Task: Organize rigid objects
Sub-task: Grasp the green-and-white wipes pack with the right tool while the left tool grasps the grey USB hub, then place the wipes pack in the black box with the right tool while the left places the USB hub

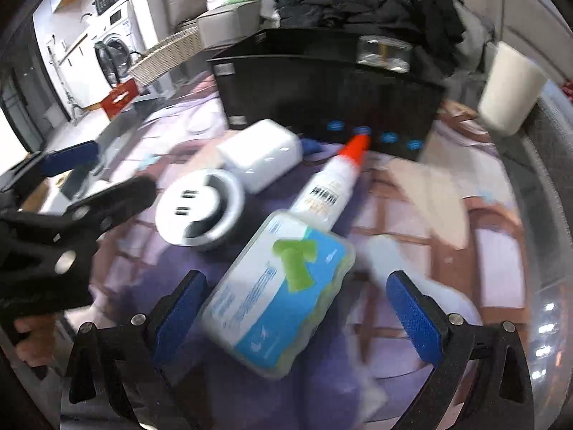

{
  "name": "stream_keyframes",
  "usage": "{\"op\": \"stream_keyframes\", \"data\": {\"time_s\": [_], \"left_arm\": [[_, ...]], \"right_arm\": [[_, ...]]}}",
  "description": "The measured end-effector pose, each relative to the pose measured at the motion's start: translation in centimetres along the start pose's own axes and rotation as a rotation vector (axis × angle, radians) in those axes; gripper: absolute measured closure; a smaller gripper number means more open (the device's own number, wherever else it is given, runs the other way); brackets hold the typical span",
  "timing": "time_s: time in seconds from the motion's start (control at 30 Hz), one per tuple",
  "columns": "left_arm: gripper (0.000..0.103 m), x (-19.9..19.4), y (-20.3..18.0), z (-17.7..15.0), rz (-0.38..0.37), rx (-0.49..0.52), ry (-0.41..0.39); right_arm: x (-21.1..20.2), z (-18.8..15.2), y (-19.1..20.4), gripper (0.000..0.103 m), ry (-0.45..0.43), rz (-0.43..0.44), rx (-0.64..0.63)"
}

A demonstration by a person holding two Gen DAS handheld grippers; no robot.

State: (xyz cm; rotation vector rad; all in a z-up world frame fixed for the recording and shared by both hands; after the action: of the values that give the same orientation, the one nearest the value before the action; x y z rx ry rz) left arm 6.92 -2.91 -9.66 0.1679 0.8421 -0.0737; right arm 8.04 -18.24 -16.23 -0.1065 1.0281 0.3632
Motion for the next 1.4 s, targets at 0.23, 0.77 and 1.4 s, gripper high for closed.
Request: {"op": "stream_keyframes", "data": {"time_s": [0.23, 0.77, 1.4], "left_arm": [[0.003, 1.3, -3.0, 0.2, -0.006, 0.062, 0.039], [0.013, 3.5, -4.2, 0.0, -0.007, 0.098, 0.064], [0.046, 0.1, -3.5, 1.4, -0.126, 0.063, 0.003]], "right_arm": [[-0.8, 0.0, -3.7, 0.035, -0.043, -0.033, 0.014], [-2.0, 0.0, -6.1, 0.041, -0.019, -0.037, 0.046], [-3.9, 0.9, -3.4, 0.047, -0.116, -0.036, -0.063]]}}
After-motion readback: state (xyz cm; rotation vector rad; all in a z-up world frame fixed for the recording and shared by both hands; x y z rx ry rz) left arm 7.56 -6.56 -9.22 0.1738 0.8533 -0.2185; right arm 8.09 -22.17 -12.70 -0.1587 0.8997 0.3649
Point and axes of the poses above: each gripper's, at about its wrist camera, not at the fingertips, and x roughly the way its jaws point, y to its left, z to its top, the point moved 6 cm from there along x, roughly the way its jaws point, and after that the axes turned 6 degrees about z, right-handed, at the moved point
